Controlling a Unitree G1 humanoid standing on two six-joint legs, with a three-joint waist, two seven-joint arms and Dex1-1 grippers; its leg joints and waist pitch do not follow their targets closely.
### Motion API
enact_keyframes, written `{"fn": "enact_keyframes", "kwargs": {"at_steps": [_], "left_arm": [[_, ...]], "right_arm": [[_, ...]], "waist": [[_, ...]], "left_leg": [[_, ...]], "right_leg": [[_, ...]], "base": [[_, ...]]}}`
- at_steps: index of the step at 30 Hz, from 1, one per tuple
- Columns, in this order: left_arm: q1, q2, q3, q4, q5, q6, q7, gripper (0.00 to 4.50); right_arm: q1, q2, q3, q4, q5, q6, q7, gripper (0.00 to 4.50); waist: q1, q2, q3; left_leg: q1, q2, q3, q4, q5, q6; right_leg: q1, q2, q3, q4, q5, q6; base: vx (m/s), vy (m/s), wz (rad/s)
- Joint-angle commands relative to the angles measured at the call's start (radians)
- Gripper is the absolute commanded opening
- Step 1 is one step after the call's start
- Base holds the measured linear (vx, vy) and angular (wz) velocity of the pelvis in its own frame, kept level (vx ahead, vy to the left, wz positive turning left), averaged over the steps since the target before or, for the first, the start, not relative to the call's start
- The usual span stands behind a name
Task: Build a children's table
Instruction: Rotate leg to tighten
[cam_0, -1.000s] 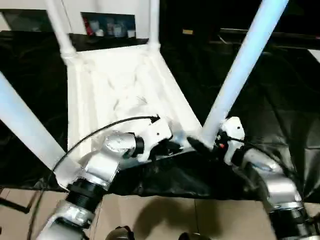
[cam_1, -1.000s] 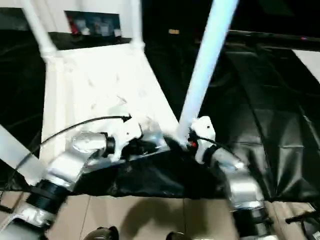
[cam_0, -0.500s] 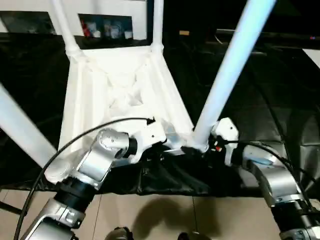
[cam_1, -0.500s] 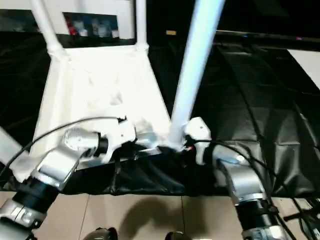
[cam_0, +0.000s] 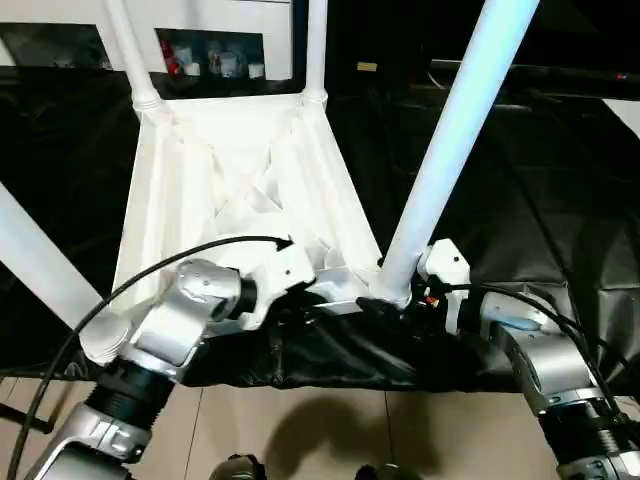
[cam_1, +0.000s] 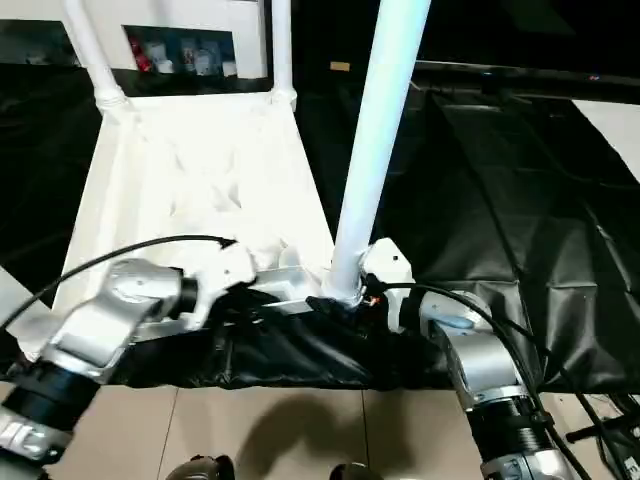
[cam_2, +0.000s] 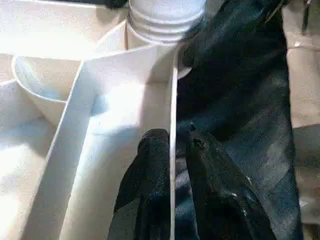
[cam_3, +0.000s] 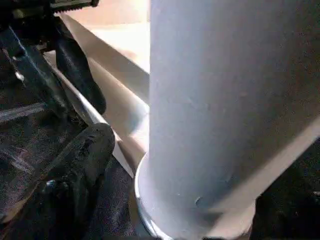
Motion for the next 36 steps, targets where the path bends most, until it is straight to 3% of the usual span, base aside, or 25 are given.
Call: {"fn": "enact_keyframes", "kwargs": {"at_steps": [1,12,13,17,20,27,36], "left_arm": [[0.005,0.005,-0.015,0.008,-0.005,-0.015,-0.013,0.75],[-0.003,0.03,-0.058,0.053,0.022,-0.059,-0.009,0.07],[-0.003,0.03,-0.058,0.053,0.021,-0.058,-0.009,0.01],[-0.006,0.03,-0.06,0.055,0.01,-0.067,-0.025,0.01],[-0.009,0.032,-0.078,0.058,-0.015,-0.109,-0.076,0.01],[-0.027,0.034,-0.109,0.07,-0.021,-0.133,-0.123,0.01],[-0.054,0.034,-0.117,0.119,-0.012,-0.157,-0.139,0.0]], "right_arm": [[-0.005,-0.003,0.02,0.007,0.0,-0.001,0.02,4.19],[-0.017,-0.019,0.027,0.015,0.001,-0.015,0.035,4.19],[-0.017,-0.019,0.027,0.016,0.002,-0.015,0.035,4.35],[-0.034,-0.026,0.026,0.024,0.025,0.011,0.071,4.35],[-0.055,-0.053,0.059,0.036,-0.001,-0.019,0.116,4.35],[-0.104,-0.061,0.068,0.077,-0.002,-0.029,0.157,4.35],[-0.126,-0.064,0.077,0.113,0.008,-0.028,0.195,3.6]], "waist": [[0.007,-0.007,-0.072],[0.007,-0.009,-0.071],[0.007,-0.009,-0.071],[0.006,-0.01,-0.072],[0.007,-0.015,-0.072],[0.008,-0.016,-0.071],[0.011,-0.015,-0.07]], "left_leg": [[0.018,0.054,-0.023,-0.051,-0.119,0.112],[0.018,0.054,-0.023,-0.049,-0.115,0.118],[0.018,0.054,-0.023,-0.049,-0.113,0.117],[0.017,0.053,-0.023,-0.048,-0.112,0.12],[0.019,0.053,-0.022,-0.047,-0.11,0.122],[0.019,0.054,-0.022,-0.046,-0.115,0.121],[0.019,0.054,-0.022,-0.045,-0.141,0.103]], "right_leg": [[0.051,-0.062,0.05,-0.058,-0.039,-0.277],[0.052,-0.062,0.05,-0.056,-0.041,-0.272],[0.051,-0.062,0.05,-0.056,-0.038,-0.274],[0.053,-0.061,0.05,-0.055,-0.034,-0.279],[0.052,-0.061,0.05,-0.055,-0.044,-0.274],[0.05,-0.062,0.05,-0.054,-0.058,-0.28],[0.049,-0.063,0.05,-0.056,-0.095,-0.275]], "base": [[0.0,0.0,0.0],[0.0,0.0,0.0],[0.0,0.0,0.0],[0.0,0.0,0.0],[0.0,0.0,0.0],[0.0,0.0,0.0],[0.0,0.0,0.0]]}}
